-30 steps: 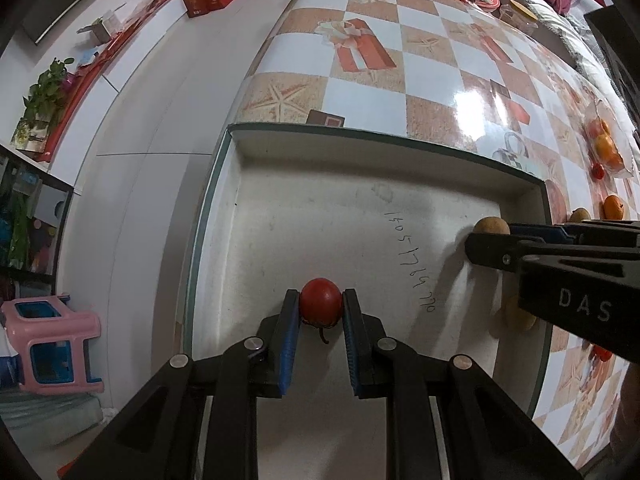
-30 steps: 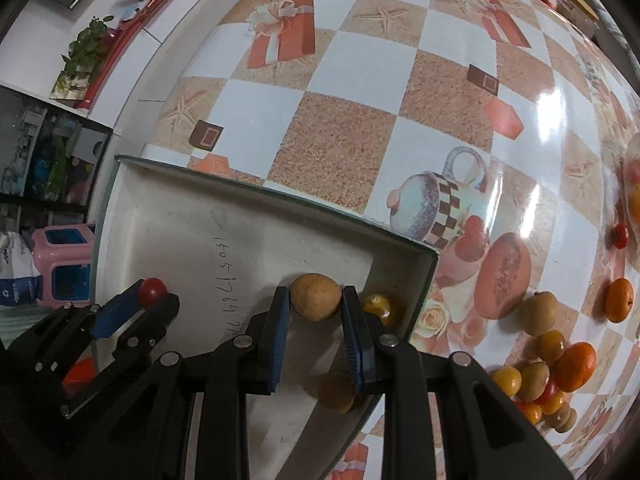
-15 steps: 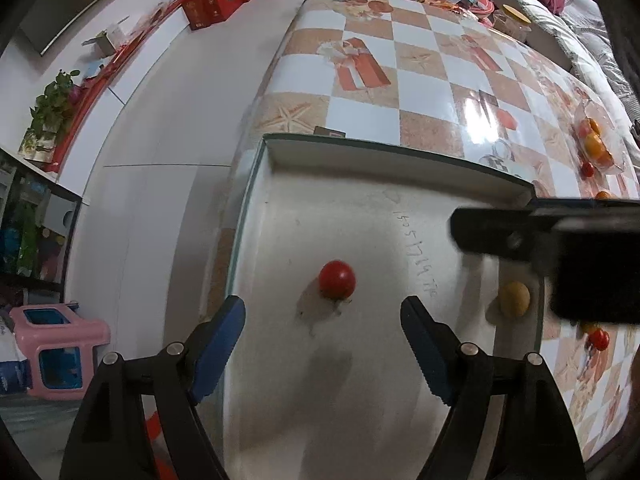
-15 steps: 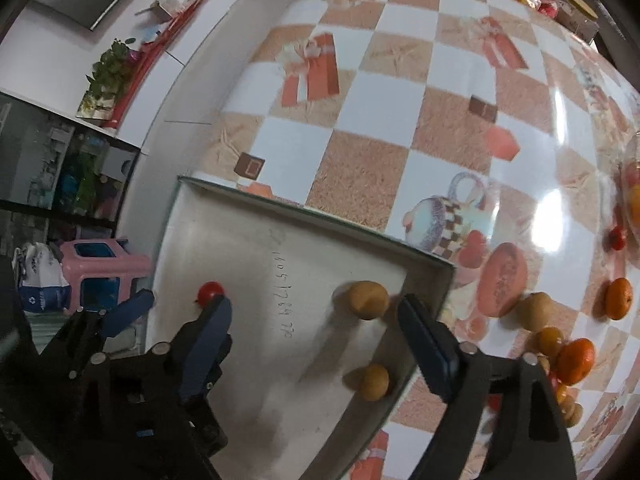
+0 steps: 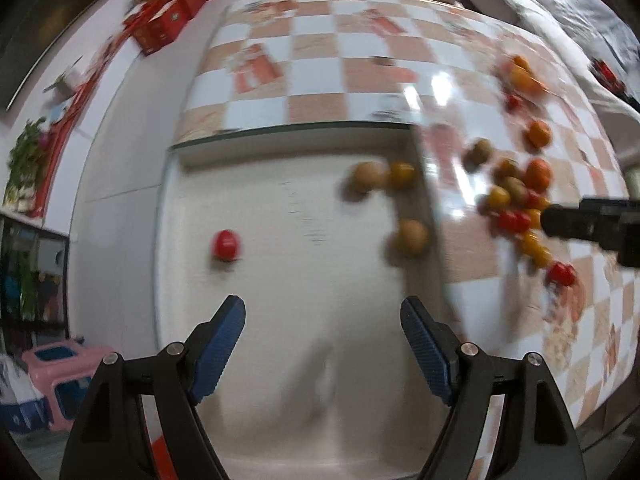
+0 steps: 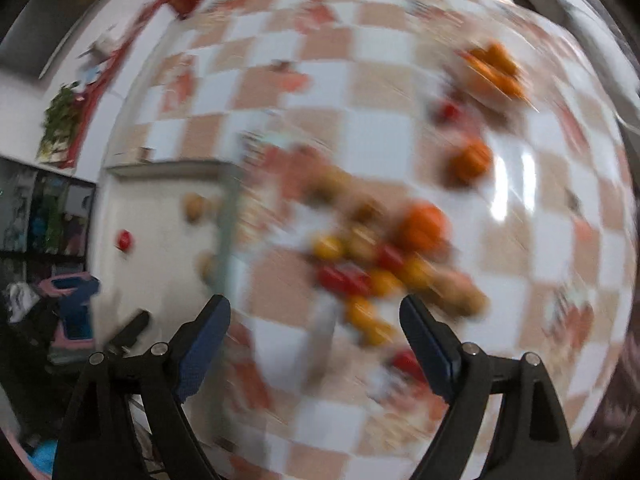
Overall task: Organize fruits
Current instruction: 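Open both tools to drop the fruits into the tray and return, then grasp a red cherry tomato with the right tool, then grasp another red cherry tomato with the left tool while the right tool holds its tomato, then carry both tomatoes over the white tray and open both tools, then move both open tools back to the fruit pile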
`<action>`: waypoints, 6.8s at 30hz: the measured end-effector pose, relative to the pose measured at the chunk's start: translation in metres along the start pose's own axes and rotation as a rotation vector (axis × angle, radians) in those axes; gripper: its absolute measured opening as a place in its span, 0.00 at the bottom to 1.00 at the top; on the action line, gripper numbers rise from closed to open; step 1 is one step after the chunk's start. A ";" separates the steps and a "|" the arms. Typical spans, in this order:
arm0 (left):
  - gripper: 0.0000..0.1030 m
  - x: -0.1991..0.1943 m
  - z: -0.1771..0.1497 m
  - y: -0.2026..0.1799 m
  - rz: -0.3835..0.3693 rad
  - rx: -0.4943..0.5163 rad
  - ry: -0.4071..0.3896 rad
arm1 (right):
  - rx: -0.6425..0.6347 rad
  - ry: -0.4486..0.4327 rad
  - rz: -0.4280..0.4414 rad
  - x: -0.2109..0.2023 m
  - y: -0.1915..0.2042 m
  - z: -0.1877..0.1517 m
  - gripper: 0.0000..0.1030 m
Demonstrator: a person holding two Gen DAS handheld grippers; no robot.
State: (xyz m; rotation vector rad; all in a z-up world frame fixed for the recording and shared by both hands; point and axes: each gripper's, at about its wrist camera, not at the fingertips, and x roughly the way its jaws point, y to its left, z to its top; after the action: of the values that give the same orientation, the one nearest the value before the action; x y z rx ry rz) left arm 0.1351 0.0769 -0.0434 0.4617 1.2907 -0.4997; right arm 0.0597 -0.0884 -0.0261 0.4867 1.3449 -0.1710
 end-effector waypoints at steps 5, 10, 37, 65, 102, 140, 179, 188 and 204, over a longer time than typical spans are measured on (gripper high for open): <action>0.79 -0.007 0.004 -0.049 -0.037 0.089 -0.008 | 0.076 0.044 -0.066 0.001 -0.060 -0.048 0.86; 0.79 -0.006 0.007 -0.095 -0.075 0.173 0.010 | 0.112 0.075 -0.092 0.008 -0.090 -0.078 0.86; 0.78 0.055 0.023 -0.132 -0.112 0.151 0.134 | -0.200 -0.054 -0.099 0.042 -0.050 -0.067 0.21; 0.63 0.053 0.008 -0.208 -0.223 0.117 0.137 | -0.040 -0.050 -0.009 0.007 -0.133 -0.105 0.21; 0.18 0.032 -0.004 -0.226 -0.170 0.068 0.124 | 0.065 -0.068 0.037 -0.032 -0.166 -0.119 0.21; 0.18 0.045 -0.045 0.092 -0.032 -0.255 0.110 | -0.320 0.107 0.072 0.063 0.140 0.001 0.21; 0.77 0.004 -0.041 0.018 -0.003 -0.094 0.044 | -0.185 -0.008 0.048 0.000 0.054 -0.007 0.86; 0.77 -0.006 -0.013 -0.070 -0.092 0.072 0.023 | 0.025 0.035 -0.056 0.000 -0.071 -0.059 0.86; 0.77 0.057 0.016 -0.143 -0.128 0.149 0.105 | -0.035 0.007 -0.078 0.023 -0.135 -0.052 0.73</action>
State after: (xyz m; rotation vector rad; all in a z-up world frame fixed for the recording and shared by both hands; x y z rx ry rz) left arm 0.0752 -0.0528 -0.1018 0.5368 1.3958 -0.6898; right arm -0.0340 -0.1819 -0.0879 0.4058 1.3727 -0.2100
